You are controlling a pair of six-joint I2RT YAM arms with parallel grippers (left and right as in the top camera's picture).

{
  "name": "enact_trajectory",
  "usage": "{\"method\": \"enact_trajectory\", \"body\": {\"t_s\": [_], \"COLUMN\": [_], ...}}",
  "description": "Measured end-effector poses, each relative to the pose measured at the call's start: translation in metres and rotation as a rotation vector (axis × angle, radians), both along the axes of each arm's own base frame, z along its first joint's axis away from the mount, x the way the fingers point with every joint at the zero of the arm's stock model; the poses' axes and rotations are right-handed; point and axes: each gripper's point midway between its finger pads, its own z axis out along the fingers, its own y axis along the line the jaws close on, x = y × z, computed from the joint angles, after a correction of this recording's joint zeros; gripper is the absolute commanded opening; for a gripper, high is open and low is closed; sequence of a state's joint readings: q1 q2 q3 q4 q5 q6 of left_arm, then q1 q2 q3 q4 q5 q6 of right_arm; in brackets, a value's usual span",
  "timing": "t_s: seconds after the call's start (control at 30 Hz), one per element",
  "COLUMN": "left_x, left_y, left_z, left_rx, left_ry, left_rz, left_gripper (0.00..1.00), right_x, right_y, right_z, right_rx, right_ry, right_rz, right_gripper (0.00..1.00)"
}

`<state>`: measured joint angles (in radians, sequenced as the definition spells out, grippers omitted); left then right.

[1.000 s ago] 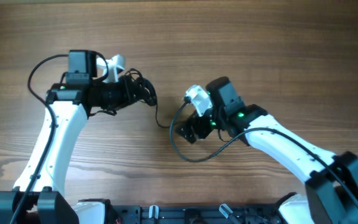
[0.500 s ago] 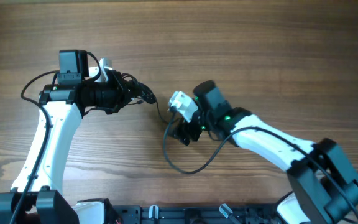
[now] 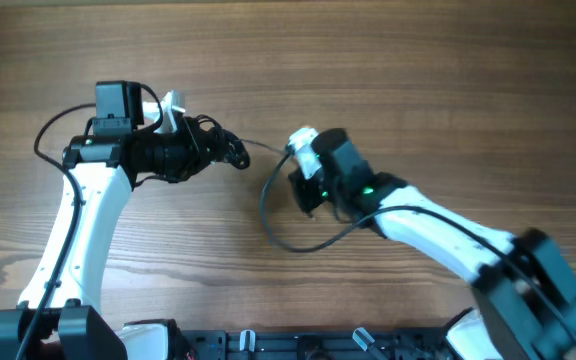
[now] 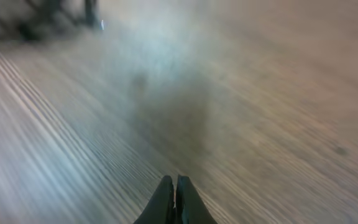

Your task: Untangle cables

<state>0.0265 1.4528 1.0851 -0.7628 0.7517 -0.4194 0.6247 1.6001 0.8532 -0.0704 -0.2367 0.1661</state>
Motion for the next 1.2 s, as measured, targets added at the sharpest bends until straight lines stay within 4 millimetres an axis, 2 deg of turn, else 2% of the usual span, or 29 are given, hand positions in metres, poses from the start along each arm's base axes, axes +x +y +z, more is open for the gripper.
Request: {"method": "enact_trajectory", "body": {"t_s": [0.03,0.1,0.2,0.27,0.33,0.47,0.6,0.73,0.83,0.97,1.2], "left_x": [0.000,-0.001,-0.005,-0.008,-0.016,-0.030,-0.044,-0.045,-0.045,-0.044,-0.041], "left_y": [-0.001,-0.005,-0.017,-0.023,-0.032,-0.041,-0.060,-0.071,-0.074,-0.074,-0.073], "left_z": [0.001,0.004,0.011,0.014,0.016,0.011,0.026,0.038,0.042,0.042,0.040], "left_rx": [0.007,0.006,-0.055,-0.091,-0.158,-0.217,-0.345,-0.418,-0.452,-0.475,-0.487], "left_ry": [-0.027,-0.086,-0.205,-0.246,-0.295,-0.283,-0.298,-0.280,-0.226,-0.138,-0.028], "left_rz": [-0.029,-0.092,-0.214,-0.258,-0.321,-0.362,-0.429,-0.440,-0.418,-0.369,-0.298], "left_gripper": [0.04,0.04,0.04,0.04,0.04,0.04,0.04,0.04,0.04,0.04,0.04], "right_x": [0.004,0.014,0.022,0.024,0.026,0.033,0.040,0.042,0.045,0.047,0.052], "right_y": [-0.004,-0.016,-0.035,-0.039,-0.035,-0.031,-0.026,-0.012,-0.005,0.000,-0.010], "right_z": [0.014,0.059,0.112,0.141,0.156,0.184,0.191,0.184,0.177,0.183,0.180], "right_rx": [0.043,0.177,0.338,0.455,0.547,0.690,0.761,0.763,0.757,0.789,0.801], "right_ry": [-0.005,-0.025,-0.054,-0.049,-0.022,-0.010,0.006,0.015,0.000,-0.043,-0.079], "right_rz": [-0.026,-0.087,-0.163,-0.196,-0.218,-0.260,-0.310,-0.372,-0.451,-0.532,-0.705], "right_gripper": [0.04,0.04,0.05,0.04,0.04,0.04,0.04,0.04,0.05,0.05,0.04]}}
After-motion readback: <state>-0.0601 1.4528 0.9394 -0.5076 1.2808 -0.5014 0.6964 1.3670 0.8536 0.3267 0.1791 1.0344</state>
